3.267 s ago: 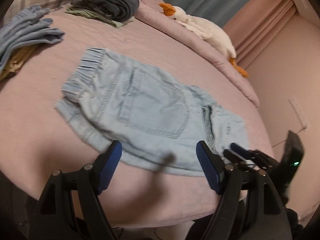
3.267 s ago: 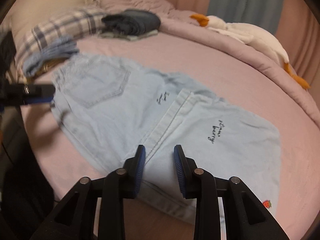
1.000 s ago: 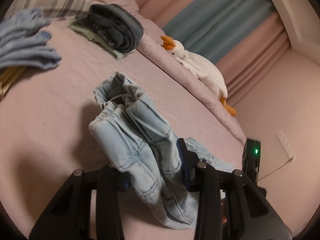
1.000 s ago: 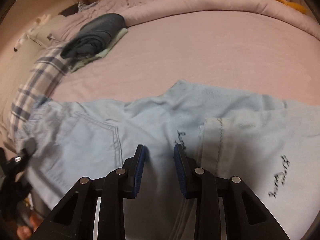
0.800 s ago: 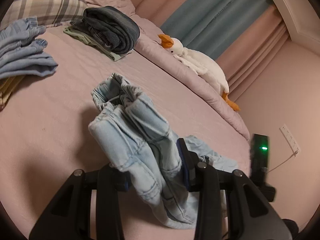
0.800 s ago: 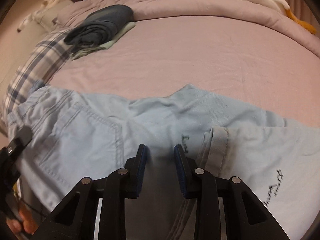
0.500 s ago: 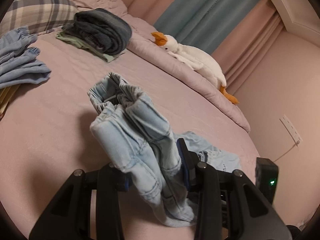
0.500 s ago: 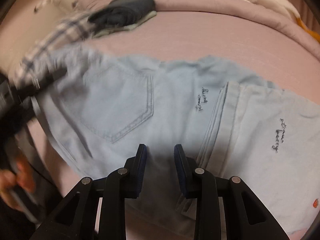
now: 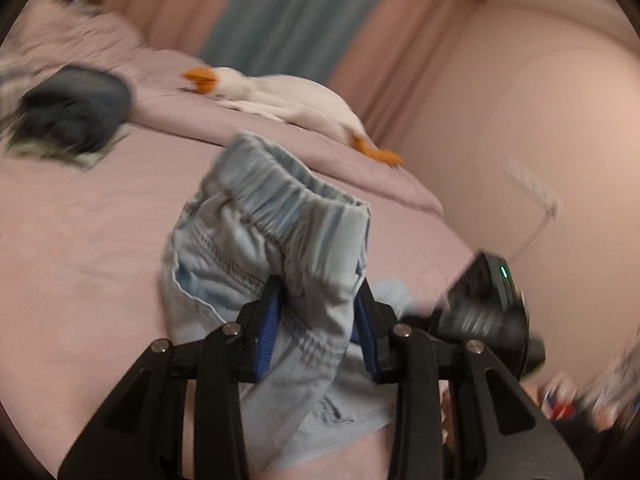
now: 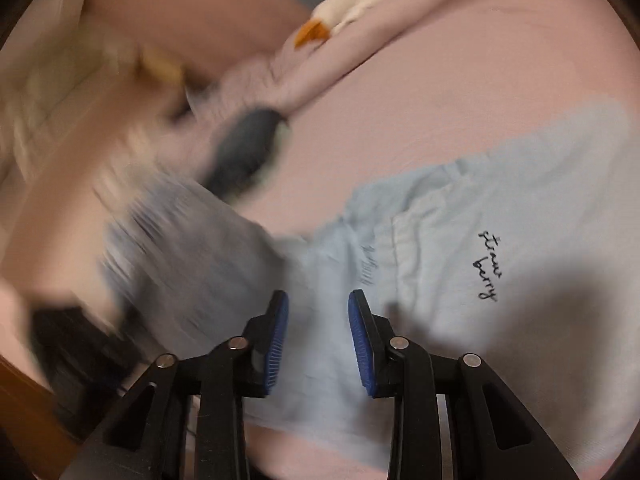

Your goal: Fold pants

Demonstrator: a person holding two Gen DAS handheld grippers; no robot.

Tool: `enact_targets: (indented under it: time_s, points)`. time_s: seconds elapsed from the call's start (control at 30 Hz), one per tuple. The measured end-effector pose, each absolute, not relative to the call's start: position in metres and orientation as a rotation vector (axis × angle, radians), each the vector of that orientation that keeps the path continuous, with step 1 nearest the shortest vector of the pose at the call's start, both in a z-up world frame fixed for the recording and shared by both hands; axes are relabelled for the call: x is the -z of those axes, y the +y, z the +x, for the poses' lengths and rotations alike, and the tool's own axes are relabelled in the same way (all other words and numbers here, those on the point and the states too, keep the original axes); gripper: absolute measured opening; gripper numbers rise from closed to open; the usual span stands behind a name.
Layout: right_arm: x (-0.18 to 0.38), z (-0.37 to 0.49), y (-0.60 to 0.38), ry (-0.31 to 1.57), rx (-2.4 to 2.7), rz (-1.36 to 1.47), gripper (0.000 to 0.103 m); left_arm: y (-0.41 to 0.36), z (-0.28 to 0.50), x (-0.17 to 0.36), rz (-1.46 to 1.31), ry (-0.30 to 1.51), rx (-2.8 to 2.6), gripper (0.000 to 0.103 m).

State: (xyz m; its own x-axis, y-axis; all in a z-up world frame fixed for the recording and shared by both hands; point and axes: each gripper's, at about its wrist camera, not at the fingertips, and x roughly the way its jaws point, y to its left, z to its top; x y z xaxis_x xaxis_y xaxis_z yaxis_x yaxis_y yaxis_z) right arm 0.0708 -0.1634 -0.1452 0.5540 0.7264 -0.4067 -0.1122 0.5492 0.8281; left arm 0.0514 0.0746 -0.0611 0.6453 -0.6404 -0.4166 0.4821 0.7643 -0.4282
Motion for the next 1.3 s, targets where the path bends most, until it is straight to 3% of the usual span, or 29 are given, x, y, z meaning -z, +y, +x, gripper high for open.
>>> enact_targets:
  time_s: [0.07,0.23,0.3,0.4,0.47,0.5,0.53,0.57,0.6,0.7,1.03,1.3]
  points:
    - [0.168,0.076,-0.189,0.797,-0.662,1.147,0.071,0.048,0.052,0.069,-0.227,0.612,0.683,0.034]
    - [0.206,0.085,-0.201,0.757,-0.783,1.496,0.073,0.003,0.056,0.094,-0.101,0.704,0.726,0.031]
    - [0.208,0.086,-0.199,0.787,-0.75,1.478,0.08,-0.003,0.058,0.105,-0.062,0.727,0.72,0.033]
    - [0.209,0.088,-0.195,0.838,-0.734,1.444,0.08,0.0,0.058,0.108,-0.071,0.742,0.718,0.038]
    - [0.198,0.094,-0.194,0.908,-0.699,1.316,0.077,0.008,0.058,0.105,-0.104,0.753,0.718,0.05]
    - [0.189,0.095,-0.191,0.944,-0.663,1.215,0.07,0.016,0.055,0.101,-0.132,0.749,0.715,0.06]
    - [0.182,0.096,-0.189,0.979,-0.618,1.108,0.065,0.021,0.052,0.1,-0.147,0.741,0.71,0.064]
    - [0.175,0.098,-0.182,1.005,-0.573,1.007,0.054,0.027,0.048,0.097,-0.166,0.732,0.699,0.068]
    - [0.173,0.101,-0.177,1.023,-0.551,0.96,0.043,0.041,0.043,0.094,-0.198,0.722,0.679,0.072]
    - [0.165,0.108,-0.168,1.031,-0.522,0.835,0.036,0.069,0.036,0.093,-0.253,0.72,0.614,0.073]
    - [0.082,0.081,-0.214,0.779,-0.479,0.7,0.032,0.113,0.038,0.101,-0.37,0.757,0.49,0.073]
    - [0.128,0.054,-0.283,0.82,-0.272,0.771,0.032,0.072,0.049,0.108,-0.325,0.82,0.547,0.076]
